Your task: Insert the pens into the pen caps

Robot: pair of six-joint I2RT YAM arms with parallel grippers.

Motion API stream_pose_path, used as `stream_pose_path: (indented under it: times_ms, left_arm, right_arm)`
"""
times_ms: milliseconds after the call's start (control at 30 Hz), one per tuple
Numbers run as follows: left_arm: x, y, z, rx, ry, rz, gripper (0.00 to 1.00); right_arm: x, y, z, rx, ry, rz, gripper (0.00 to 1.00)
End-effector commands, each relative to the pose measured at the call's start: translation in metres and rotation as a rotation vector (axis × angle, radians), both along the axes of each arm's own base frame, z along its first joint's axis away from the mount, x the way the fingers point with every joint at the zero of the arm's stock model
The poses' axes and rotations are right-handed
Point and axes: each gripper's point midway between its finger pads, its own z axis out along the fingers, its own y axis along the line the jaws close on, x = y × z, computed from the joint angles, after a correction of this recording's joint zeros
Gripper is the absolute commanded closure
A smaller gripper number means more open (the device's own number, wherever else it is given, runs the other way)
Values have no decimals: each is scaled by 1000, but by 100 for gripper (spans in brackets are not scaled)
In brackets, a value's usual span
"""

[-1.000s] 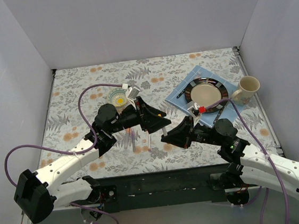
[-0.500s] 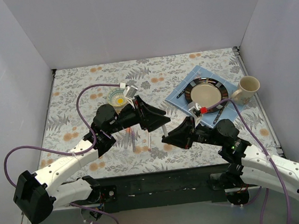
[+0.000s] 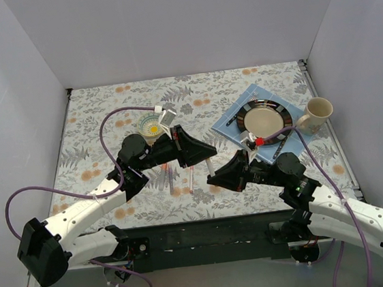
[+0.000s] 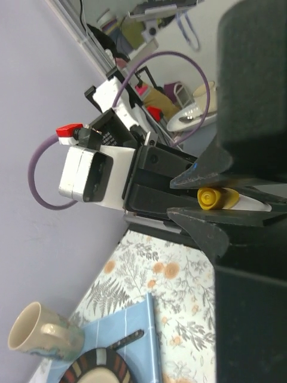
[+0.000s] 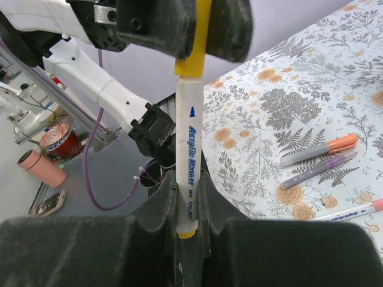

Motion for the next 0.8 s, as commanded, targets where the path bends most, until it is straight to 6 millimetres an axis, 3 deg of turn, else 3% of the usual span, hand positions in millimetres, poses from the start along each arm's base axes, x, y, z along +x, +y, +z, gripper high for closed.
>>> stream_pose_path:
  times_ms: [0,167,233,267,367,533,767]
  left_arm:
    - [-24,-1,6,-31,-8,-149,100]
    - [-31,-3,-17,-11,89,-194,100]
    - [-32,-4,-27,9,88,-194,100]
    - [-33,-6,-31,18,89,-194,100]
    - [-40,-7,-44,52,68,-220,100]
    - [-55,0,-60,58,68,-286,100]
    - [-63,6,-65,85,70,-303,100]
  right_arm:
    - [1,1,37,62,-85,-1,99]
    - [16,1,76,91,-157,-74,99]
    - [22,4,80,79,-171,-90,99]
    - [24,5,96,94,-185,-96,99]
    - [34,9,108,81,-164,-109,99]
    - [50,9,119,70,-162,-141,99]
    - [67,-13,120,86,-199,-175,99]
